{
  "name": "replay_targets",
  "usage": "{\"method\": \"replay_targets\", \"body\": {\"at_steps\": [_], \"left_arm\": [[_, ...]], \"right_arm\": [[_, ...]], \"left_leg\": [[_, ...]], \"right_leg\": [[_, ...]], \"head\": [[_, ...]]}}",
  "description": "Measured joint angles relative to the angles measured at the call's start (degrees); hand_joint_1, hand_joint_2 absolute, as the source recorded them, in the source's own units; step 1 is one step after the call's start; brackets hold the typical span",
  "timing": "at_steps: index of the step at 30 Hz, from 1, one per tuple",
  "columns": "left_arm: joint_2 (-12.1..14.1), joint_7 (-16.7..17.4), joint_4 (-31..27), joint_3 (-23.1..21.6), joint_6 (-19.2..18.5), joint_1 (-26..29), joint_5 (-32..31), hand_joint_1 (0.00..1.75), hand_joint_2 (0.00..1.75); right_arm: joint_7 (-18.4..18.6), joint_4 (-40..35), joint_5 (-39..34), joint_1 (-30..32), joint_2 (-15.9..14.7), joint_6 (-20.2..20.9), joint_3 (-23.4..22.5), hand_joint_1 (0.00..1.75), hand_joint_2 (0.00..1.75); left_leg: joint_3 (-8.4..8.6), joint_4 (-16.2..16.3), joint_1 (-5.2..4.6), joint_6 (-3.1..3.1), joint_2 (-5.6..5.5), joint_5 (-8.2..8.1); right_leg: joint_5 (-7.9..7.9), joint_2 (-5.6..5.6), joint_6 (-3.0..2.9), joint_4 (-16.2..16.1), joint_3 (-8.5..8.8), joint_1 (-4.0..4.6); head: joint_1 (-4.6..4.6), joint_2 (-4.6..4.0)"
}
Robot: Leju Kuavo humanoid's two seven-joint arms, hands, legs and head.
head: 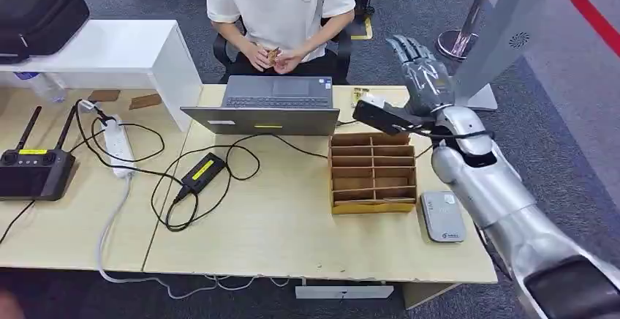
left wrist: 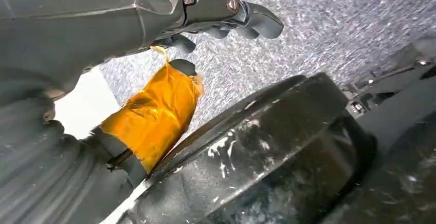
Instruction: Pass the card to the sensor for recognition and then transmit it.
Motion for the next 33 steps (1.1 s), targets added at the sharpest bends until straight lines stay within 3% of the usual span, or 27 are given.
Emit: {"method": "replay_targets", "body": {"at_steps": [6,12,22,33], "left_arm": [[-0.3,1.7,0.0,0.0,-0.1,0.3,3.0,0.00,1.75],[-0.3,2.2,0.0,0.0,0.3,0.4,4.1,0.00,1.75],[-0.5,2.3,0.0,0.0,1.2,0.5,5.2,0.00,1.75],[-0.6,2.8,0.0,0.0,1.2,0.4,4.7,0.00,1.75]], "right_arm": [[0.2,-16.6,3.9,11.3,-7.1,-2.0,-3.5,0.00,1.75],[-1.3,-28.6,6.1,22.7,-11.3,-5.7,-7.5,0.00,1.75],[-3.1,-40.2,8.9,38.5,-12.7,-9.4,-11.9,0.00,1.75],[-3.6,-39.6,13.1,46.2,-11.2,-12.0,-13.4,0.00,1.75]], "left_leg": [[-0.01,0.0,0.00,-0.01,0.01,-0.08],[-0.01,0.0,0.00,-0.02,0.01,-0.19],[0.01,0.0,-0.01,0.00,0.02,-0.27],[0.06,0.0,0.00,0.00,0.06,-0.30]], "right_leg": [[-0.03,0.01,0.02,0.0,-0.01,0.00],[-0.08,-0.01,0.02,0.0,0.00,0.00],[-0.14,0.02,0.01,0.0,0.00,-0.01],[-0.15,0.04,-0.01,0.0,0.03,-0.01]], "head": [[-0.04,0.00],[-0.04,0.00],[-0.04,0.00],[-0.05,0.00]]}}
